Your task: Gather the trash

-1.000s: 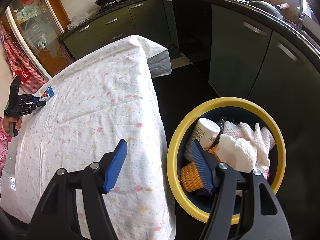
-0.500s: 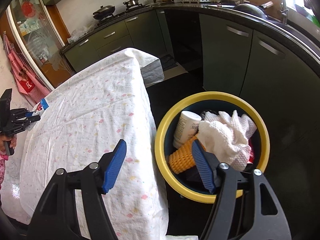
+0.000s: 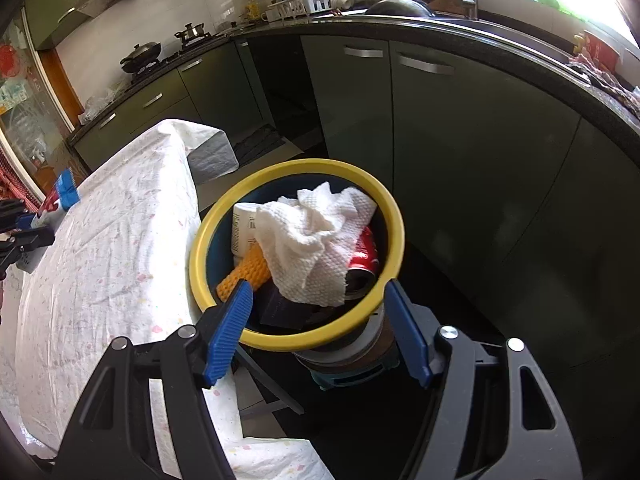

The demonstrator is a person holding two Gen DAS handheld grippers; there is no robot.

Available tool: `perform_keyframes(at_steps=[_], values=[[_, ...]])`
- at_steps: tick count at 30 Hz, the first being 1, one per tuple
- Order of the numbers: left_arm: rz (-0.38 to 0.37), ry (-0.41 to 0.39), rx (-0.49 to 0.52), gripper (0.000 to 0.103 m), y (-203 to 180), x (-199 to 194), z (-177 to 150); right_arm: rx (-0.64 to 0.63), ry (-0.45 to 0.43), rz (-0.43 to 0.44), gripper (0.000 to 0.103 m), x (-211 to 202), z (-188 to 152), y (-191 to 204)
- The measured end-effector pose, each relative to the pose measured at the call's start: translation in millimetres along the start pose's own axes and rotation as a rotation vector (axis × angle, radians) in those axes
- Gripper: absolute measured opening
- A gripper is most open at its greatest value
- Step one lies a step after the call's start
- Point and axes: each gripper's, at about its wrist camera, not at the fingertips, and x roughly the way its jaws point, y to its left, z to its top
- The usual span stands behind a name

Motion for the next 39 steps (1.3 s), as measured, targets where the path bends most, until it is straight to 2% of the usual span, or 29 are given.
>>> perform_keyframes(at_steps=[5, 8, 13, 14, 15, 17, 20, 22, 25, 28, 30, 33, 37, 39], values=[[-0.049, 0.016, 0.004, 0.025, -20, 59, 63, 0.034, 0.009, 0.019, 0.065, 3, -9, -22], [-0.035, 0.047, -0.004, 0.025, -22, 101, 95, 0.045, 0.016, 0.031, 0.065, 5, -14, -29], [0.001, 0.104, -0.050, 0.028, -19, 160, 121, 0.067, 0.023, 0.041, 0.067, 9, -19, -39], [0.009, 0.121, -0.053, 0.035, -20, 170, 125, 0.074, 0.023, 0.042, 0.068, 9, -20, -41], [0.017, 0.134, -0.056, 0.048, -20, 176, 125, 0.080, 0.024, 0.045, 0.068, 9, -20, -42], [0.043, 0.153, -0.077, 0.065, -21, 187, 126, 0.084, 0.021, 0.053, 0.068, 9, -21, -42], [0.041, 0.175, -0.132, 0.067, -19, 189, 120, 0.071, 0.019, 0.066, 0.068, 6, -21, -36], [0.041, 0.156, -0.175, 0.067, -14, 171, 107, 0.058, 0.015, 0.077, 0.069, 4, -22, -30], [0.052, 0.084, -0.225, 0.070, -13, 128, 83, 0.022, 0.014, 0.099, 0.070, -2, -26, -14], [0.111, -0.004, -0.271, 0.082, -14, 73, 47, -0.027, 0.012, 0.131, 0.074, -8, -30, 7], [0.164, -0.053, -0.304, 0.091, -20, 34, 20, -0.064, 0.006, 0.150, 0.076, -12, -33, 21], [0.253, -0.115, -0.363, 0.095, -28, -23, -24, -0.106, -0.008, 0.182, 0.078, -19, -35, 40], [0.424, -0.191, -0.436, 0.098, -35, -92, -84, -0.162, -0.033, 0.218, 0.082, -30, -38, 68], [0.525, -0.221, -0.478, 0.098, -39, -123, -114, -0.195, -0.052, 0.229, 0.087, -40, -41, 81]])
